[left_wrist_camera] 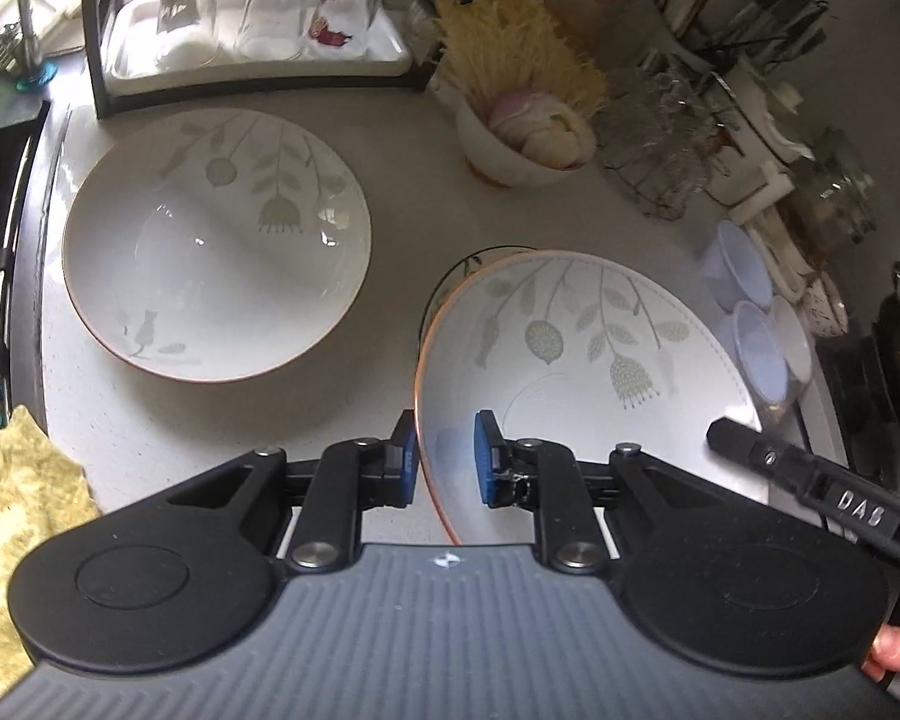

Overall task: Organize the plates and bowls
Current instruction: 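Lift the leaf-print bowl with both grippers and carry it over the rabbit-print plate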

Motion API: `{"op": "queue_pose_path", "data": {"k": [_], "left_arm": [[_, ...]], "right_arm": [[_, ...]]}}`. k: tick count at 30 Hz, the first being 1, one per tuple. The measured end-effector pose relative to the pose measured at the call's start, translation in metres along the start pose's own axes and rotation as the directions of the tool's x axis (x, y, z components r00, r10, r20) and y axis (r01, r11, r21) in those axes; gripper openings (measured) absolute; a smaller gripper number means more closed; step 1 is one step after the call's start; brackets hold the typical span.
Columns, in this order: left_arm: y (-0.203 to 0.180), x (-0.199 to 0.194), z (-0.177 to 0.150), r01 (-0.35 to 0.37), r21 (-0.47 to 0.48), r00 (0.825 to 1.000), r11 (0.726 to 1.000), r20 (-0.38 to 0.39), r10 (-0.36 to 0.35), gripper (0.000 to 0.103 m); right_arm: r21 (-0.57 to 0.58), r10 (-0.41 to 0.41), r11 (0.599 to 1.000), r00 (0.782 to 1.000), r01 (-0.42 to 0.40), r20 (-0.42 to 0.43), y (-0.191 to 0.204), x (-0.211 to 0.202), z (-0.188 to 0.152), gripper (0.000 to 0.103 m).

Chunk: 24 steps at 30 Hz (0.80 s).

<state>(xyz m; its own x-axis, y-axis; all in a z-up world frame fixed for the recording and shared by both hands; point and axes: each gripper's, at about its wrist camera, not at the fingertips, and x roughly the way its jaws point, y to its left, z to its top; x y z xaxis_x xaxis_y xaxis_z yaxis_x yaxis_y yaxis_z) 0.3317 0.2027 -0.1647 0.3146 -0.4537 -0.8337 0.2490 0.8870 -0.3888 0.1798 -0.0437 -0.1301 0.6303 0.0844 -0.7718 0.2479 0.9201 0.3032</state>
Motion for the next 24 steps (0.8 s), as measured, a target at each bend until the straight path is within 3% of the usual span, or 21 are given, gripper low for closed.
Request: {"op": "queue_pose_path", "data": {"k": [13, 24], "left_arm": [[-0.012, 0.048, 0.001, -0.074, -0.142, 0.997, 0.987, -0.04, 0.069, 0.022], [-0.029, 0.064, 0.005, -0.133, -0.153, 0.991, 0.979, -0.034, 0.129, 0.022]], "right_arm": [[-0.092, 0.006, 0.996, 0.987, -0.021, -0.159, -0.027, 0.042, 0.016, 0.016], [-0.143, 0.028, 0.988, 0.978, -0.059, -0.207, -0.041, 0.065, 0.037, 0.016]]}}
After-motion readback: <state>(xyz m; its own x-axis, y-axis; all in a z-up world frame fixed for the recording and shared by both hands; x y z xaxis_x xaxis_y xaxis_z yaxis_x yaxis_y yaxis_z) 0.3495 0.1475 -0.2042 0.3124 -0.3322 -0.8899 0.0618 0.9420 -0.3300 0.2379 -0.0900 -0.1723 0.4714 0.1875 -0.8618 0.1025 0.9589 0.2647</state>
